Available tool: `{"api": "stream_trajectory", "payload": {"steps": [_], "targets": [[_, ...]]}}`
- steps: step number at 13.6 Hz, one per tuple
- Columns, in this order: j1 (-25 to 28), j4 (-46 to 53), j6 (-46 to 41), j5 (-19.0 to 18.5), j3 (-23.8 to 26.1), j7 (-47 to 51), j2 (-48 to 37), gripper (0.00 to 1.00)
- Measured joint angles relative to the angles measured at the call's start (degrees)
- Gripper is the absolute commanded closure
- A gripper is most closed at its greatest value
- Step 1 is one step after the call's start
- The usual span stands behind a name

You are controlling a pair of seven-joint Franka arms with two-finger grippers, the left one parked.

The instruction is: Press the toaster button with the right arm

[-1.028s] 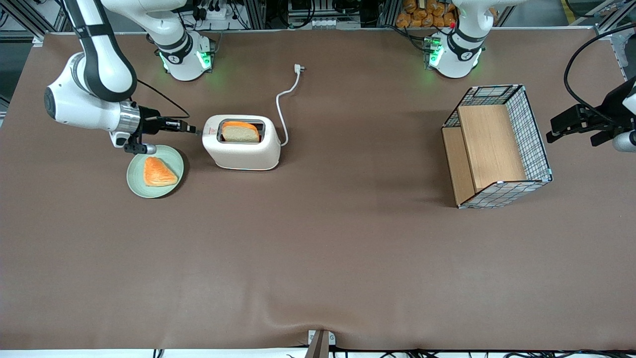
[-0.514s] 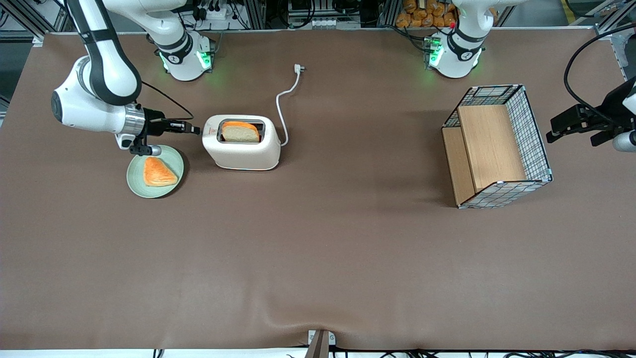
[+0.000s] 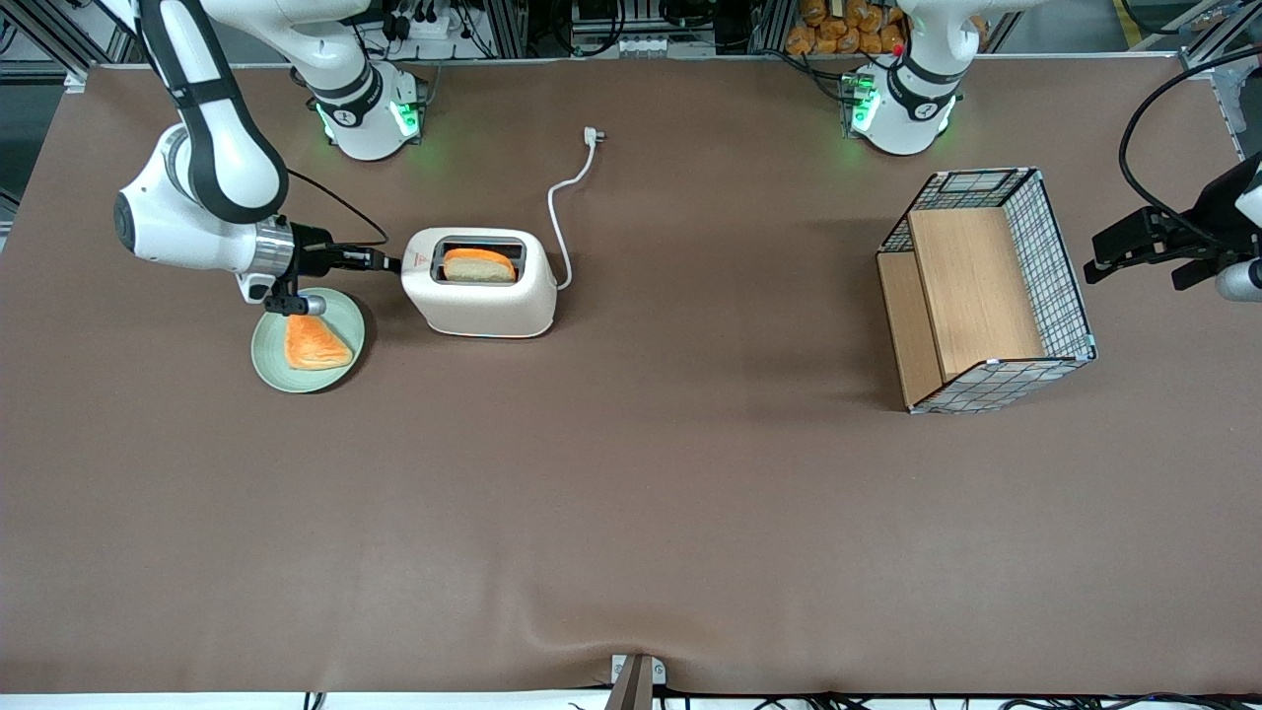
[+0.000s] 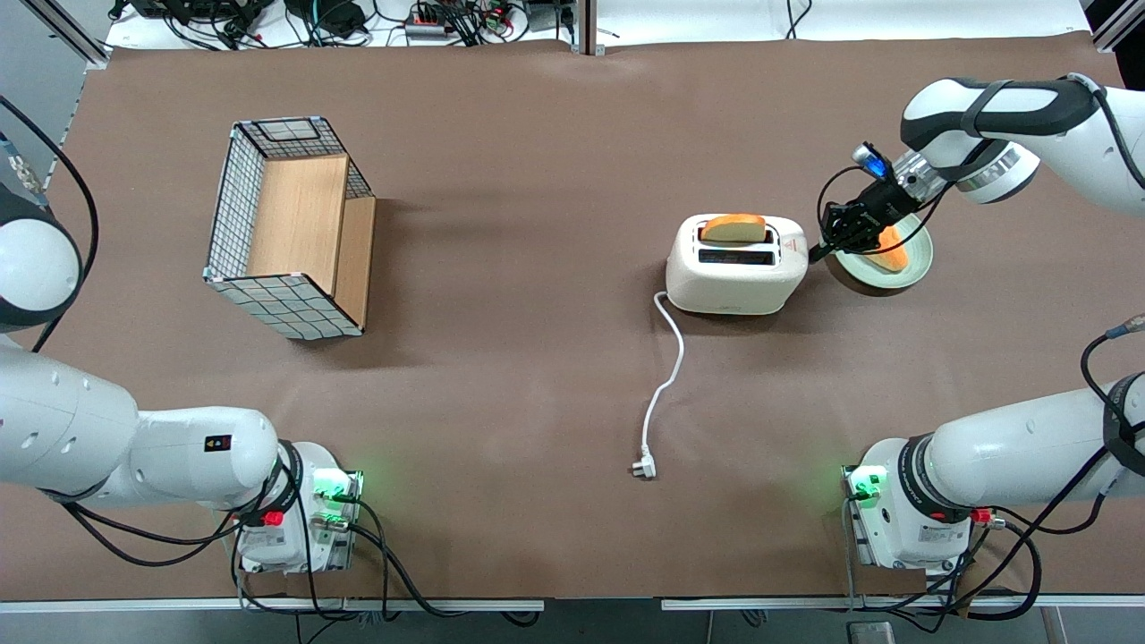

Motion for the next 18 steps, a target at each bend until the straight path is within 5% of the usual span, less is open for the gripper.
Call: {"api": "stream_trajectory", "payload": {"steps": [18], "targets": [[0.0,-0.4,3.3,4.6,-0.4,-6.4,5.2,1.00]]}}
